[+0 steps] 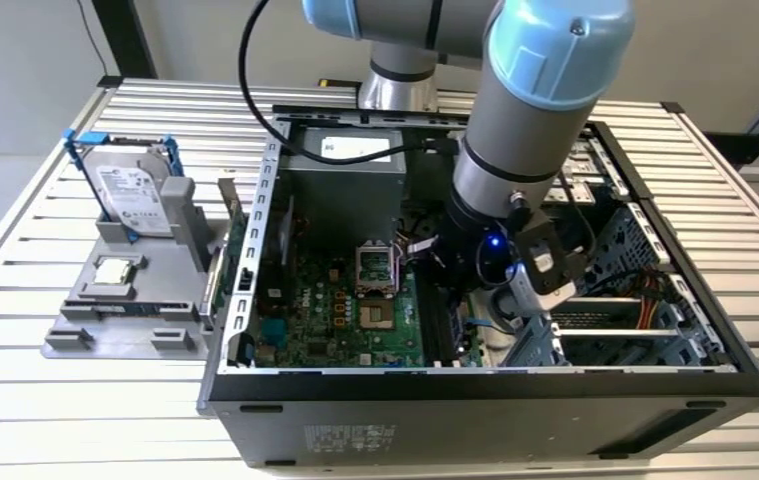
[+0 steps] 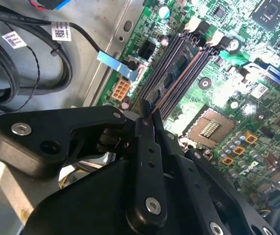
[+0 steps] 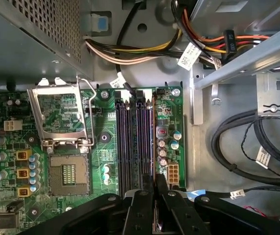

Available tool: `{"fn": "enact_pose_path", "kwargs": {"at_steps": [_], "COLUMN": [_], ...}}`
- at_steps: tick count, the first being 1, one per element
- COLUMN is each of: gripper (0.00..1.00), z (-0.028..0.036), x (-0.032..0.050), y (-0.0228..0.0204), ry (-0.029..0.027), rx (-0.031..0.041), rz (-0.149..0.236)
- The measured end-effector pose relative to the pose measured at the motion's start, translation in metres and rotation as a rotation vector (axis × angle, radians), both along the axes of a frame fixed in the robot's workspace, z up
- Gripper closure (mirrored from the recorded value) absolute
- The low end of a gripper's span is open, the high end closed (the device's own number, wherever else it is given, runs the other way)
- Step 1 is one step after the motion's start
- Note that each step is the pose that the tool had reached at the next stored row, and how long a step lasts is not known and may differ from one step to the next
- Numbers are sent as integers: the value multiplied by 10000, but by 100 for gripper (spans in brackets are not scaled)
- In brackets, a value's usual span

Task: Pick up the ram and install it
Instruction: 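Insert the ram into the slot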

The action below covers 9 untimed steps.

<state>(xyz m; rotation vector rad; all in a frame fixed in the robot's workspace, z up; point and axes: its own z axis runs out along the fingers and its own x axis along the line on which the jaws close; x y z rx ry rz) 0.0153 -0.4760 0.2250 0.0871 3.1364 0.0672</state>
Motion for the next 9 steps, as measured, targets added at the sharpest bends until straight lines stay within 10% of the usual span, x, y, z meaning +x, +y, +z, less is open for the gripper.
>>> {"fn": "enact_pose_path", "kwargs": {"at_steps": [9], "gripper": [100], "z": [-26], "x": [-19], "y": [1], "ry": [2], "rx": [-6], "rz": [3]}}
